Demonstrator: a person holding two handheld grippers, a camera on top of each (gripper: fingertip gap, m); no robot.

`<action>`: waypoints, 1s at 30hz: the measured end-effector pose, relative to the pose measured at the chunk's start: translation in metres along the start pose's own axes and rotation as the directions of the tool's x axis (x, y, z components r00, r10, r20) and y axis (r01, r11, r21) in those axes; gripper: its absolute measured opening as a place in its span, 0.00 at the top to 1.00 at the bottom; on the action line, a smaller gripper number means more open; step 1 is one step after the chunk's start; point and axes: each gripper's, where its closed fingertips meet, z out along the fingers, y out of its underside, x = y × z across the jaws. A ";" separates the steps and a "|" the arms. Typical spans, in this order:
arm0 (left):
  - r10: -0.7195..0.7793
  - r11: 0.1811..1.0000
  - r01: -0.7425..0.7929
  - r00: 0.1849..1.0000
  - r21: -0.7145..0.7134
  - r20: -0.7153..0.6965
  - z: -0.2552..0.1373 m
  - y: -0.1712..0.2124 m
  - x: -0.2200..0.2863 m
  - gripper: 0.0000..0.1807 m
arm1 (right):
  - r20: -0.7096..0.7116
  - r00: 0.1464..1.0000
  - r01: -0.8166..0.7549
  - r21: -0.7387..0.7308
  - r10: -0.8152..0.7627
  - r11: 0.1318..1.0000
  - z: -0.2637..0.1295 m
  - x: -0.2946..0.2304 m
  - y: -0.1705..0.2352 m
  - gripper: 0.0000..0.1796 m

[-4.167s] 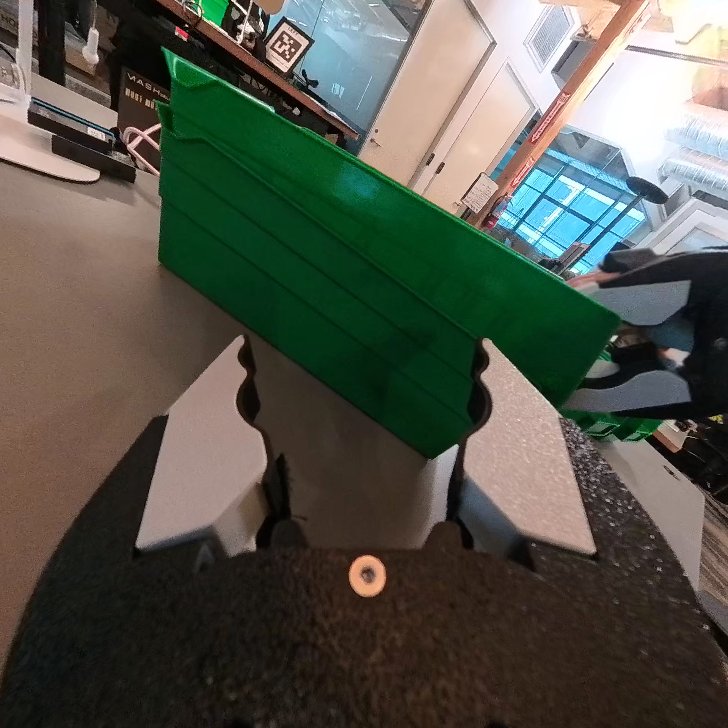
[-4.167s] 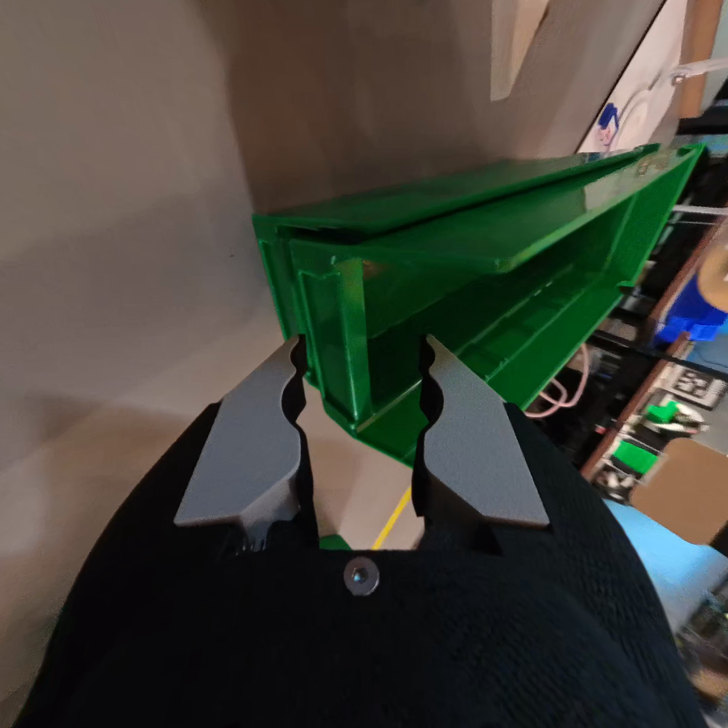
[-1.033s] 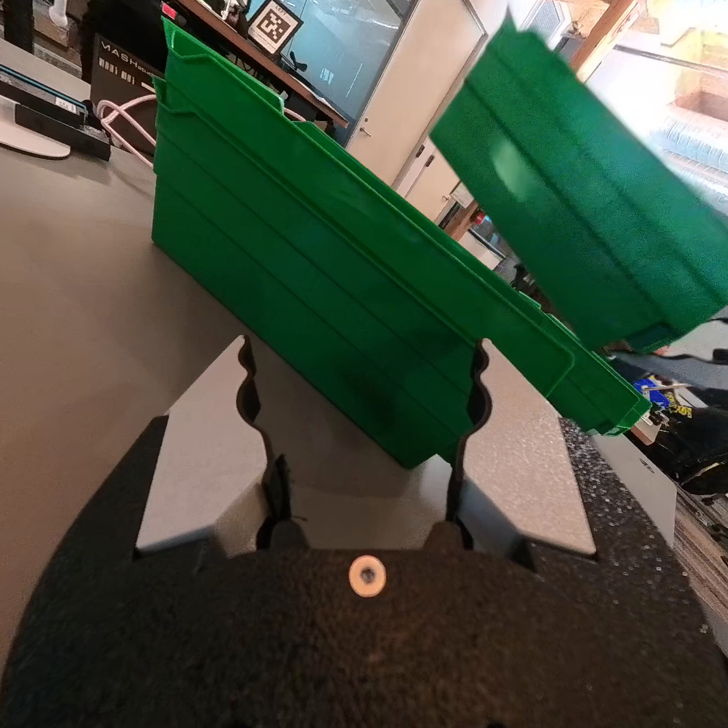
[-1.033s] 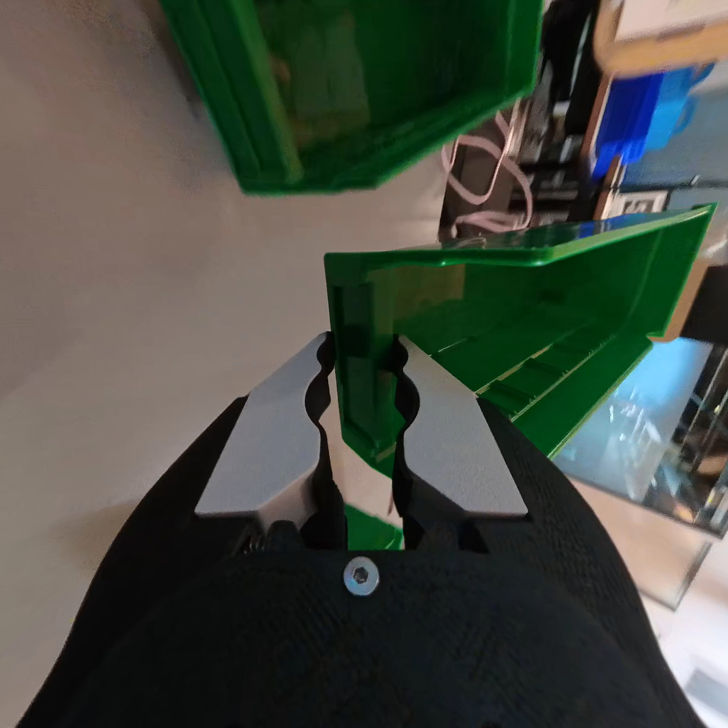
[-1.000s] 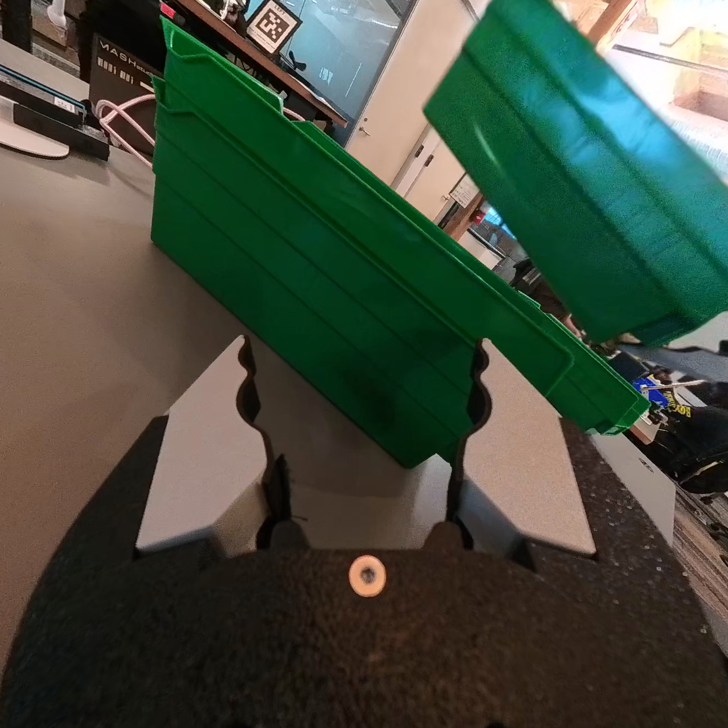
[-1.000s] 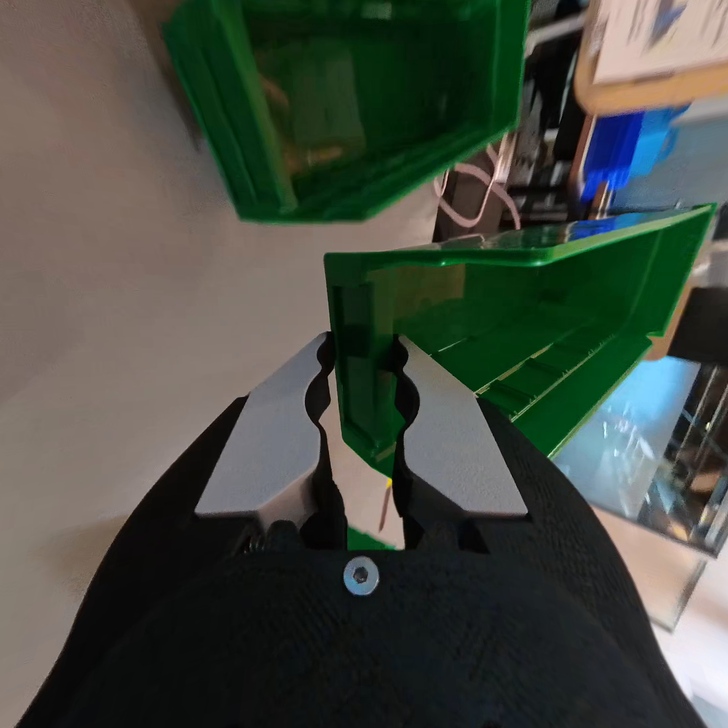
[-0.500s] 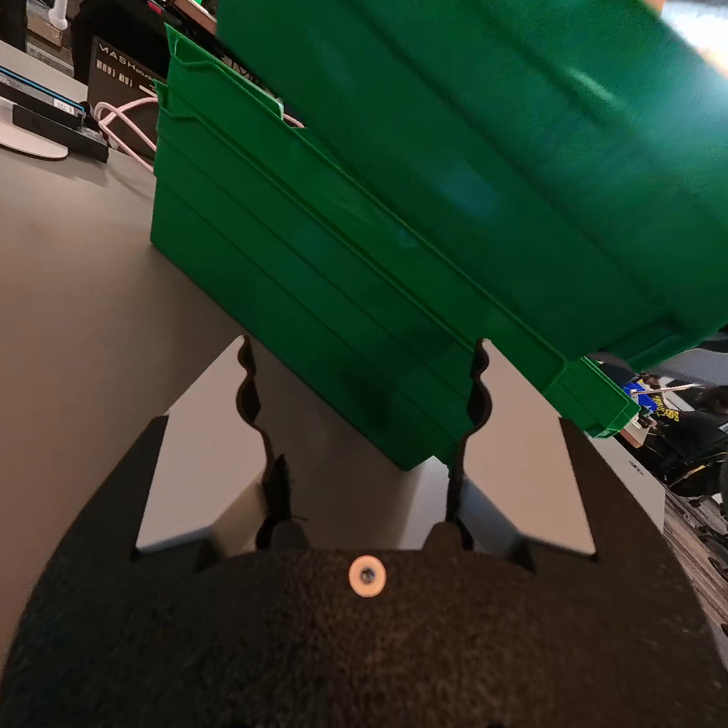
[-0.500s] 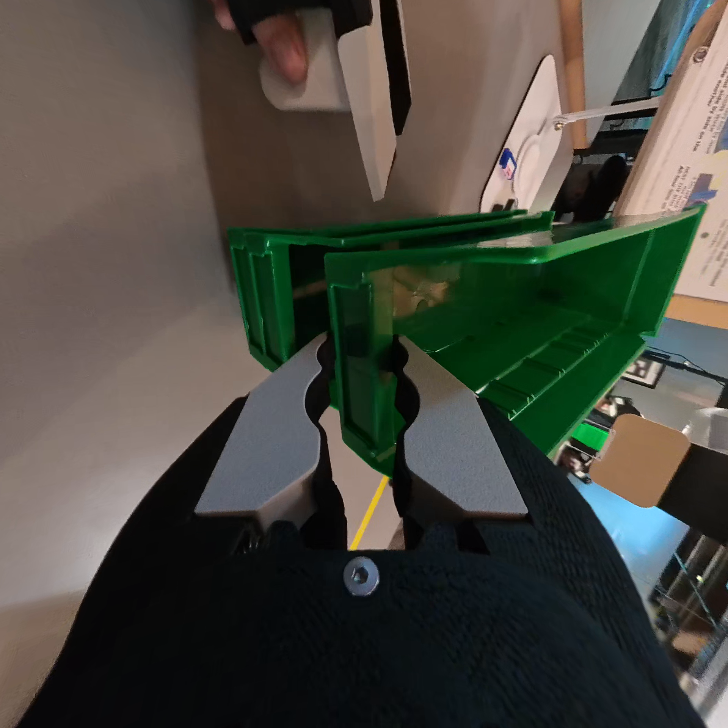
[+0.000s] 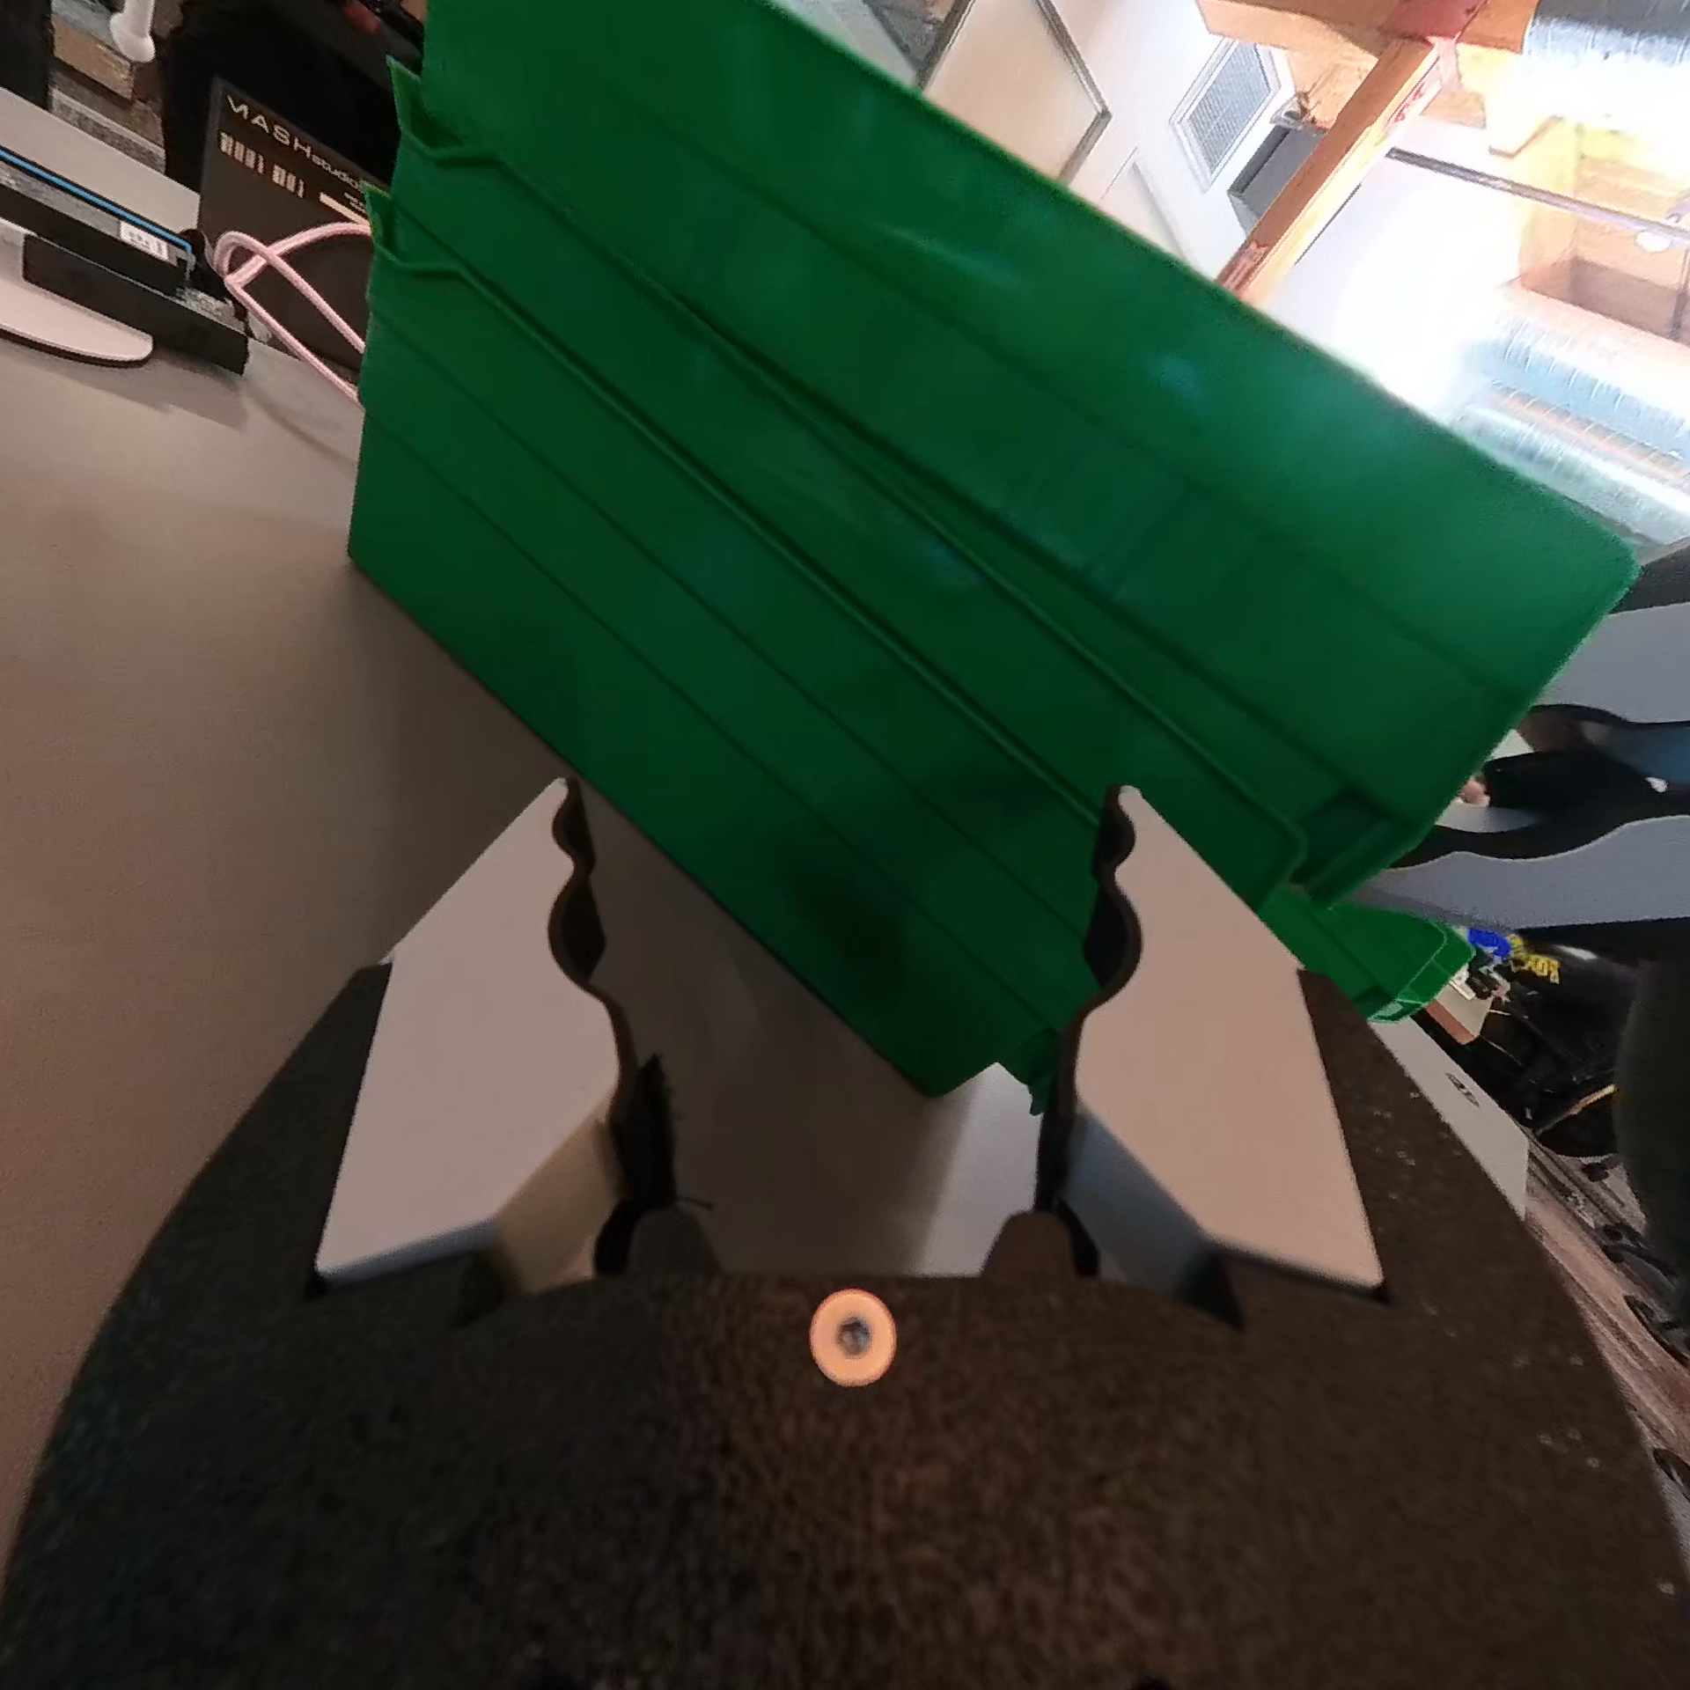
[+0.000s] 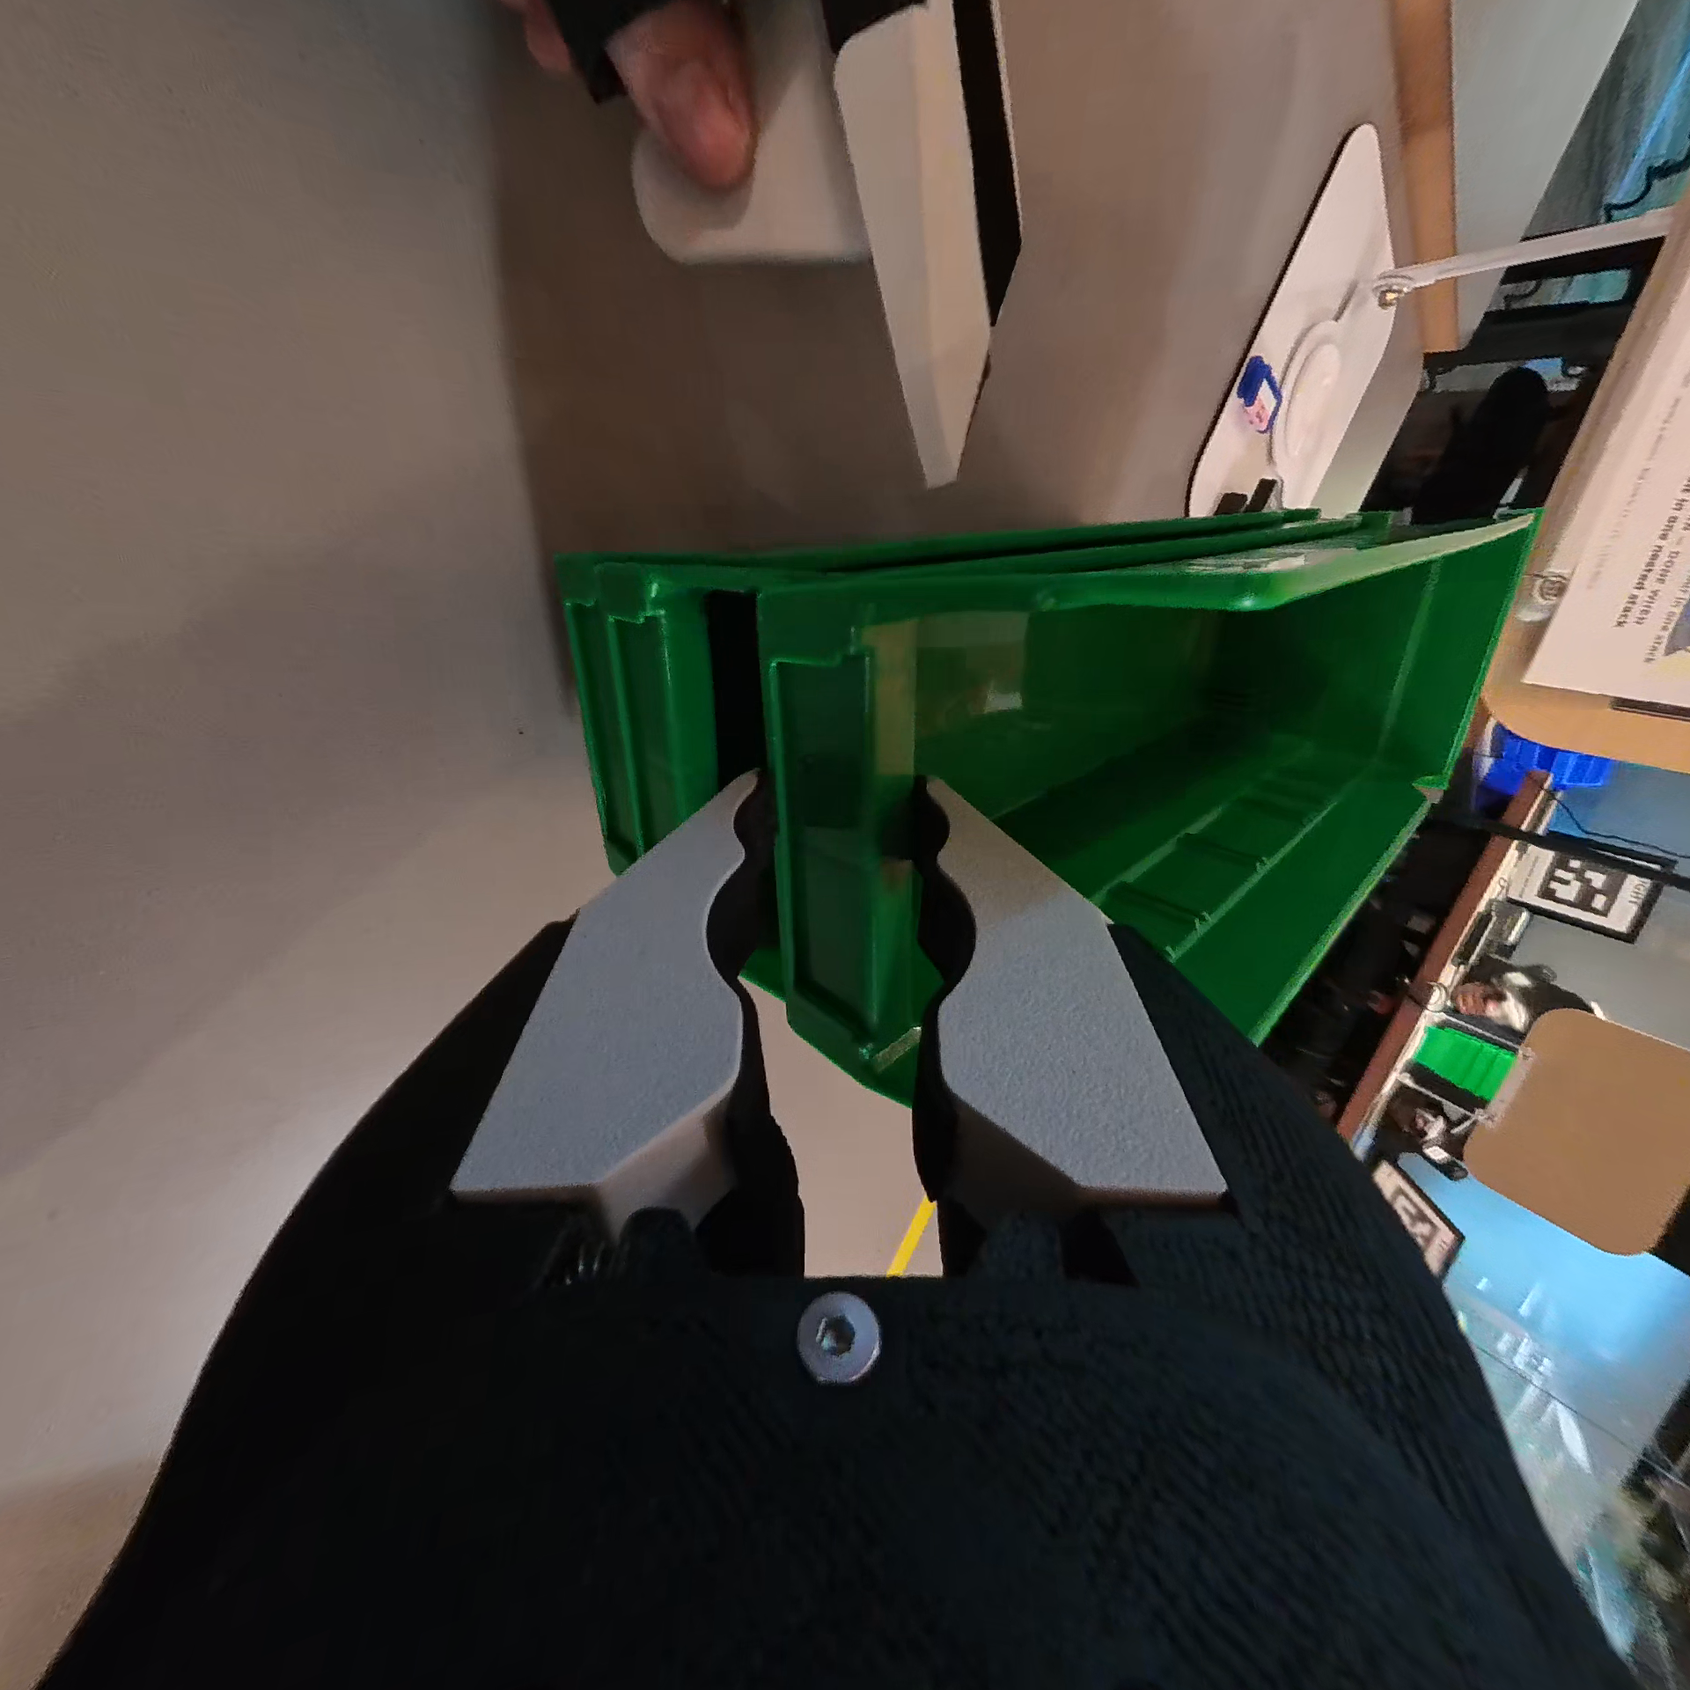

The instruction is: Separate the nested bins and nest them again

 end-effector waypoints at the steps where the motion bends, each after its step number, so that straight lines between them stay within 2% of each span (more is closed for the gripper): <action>1: 0.000 1.000 0.000 1.000 0.000 0.000 0.000 0.000 0.000 0.40 | 0.001 1.000 -0.001 0.001 0.001 1.000 0.001 -0.001 0.000 0.84; 12: 0.001 1.000 -0.001 1.000 -0.004 0.000 0.000 0.001 0.000 0.40 | -0.021 0.999 -0.029 0.039 0.030 0.999 0.024 -0.011 -0.002 0.84; 16: 0.001 1.000 -0.001 1.000 -0.005 0.000 0.001 0.001 0.000 0.40 | -0.021 0.996 -0.087 0.053 0.089 0.995 0.014 -0.006 0.000 0.75; 18: -0.001 1.000 0.001 1.000 -0.004 -0.001 0.000 0.001 0.000 0.40 | 0.002 0.992 -0.122 0.093 0.123 0.988 0.006 -0.004 -0.004 0.77; 22: 0.000 1.000 0.000 1.000 -0.007 -0.001 0.001 0.001 0.000 0.40 | 0.036 0.993 -0.117 0.090 0.114 0.989 0.005 -0.011 -0.003 0.90; 26: 0.000 1.000 0.000 1.000 -0.007 -0.002 0.001 0.002 0.000 0.40 | 0.044 0.993 -0.116 0.068 0.113 0.991 0.016 -0.020 -0.001 0.90; 30: 0.000 1.000 0.000 1.000 -0.005 -0.002 0.001 0.001 0.000 0.40 | -0.037 0.981 -0.184 0.096 0.188 0.978 -0.005 -0.017 0.008 0.84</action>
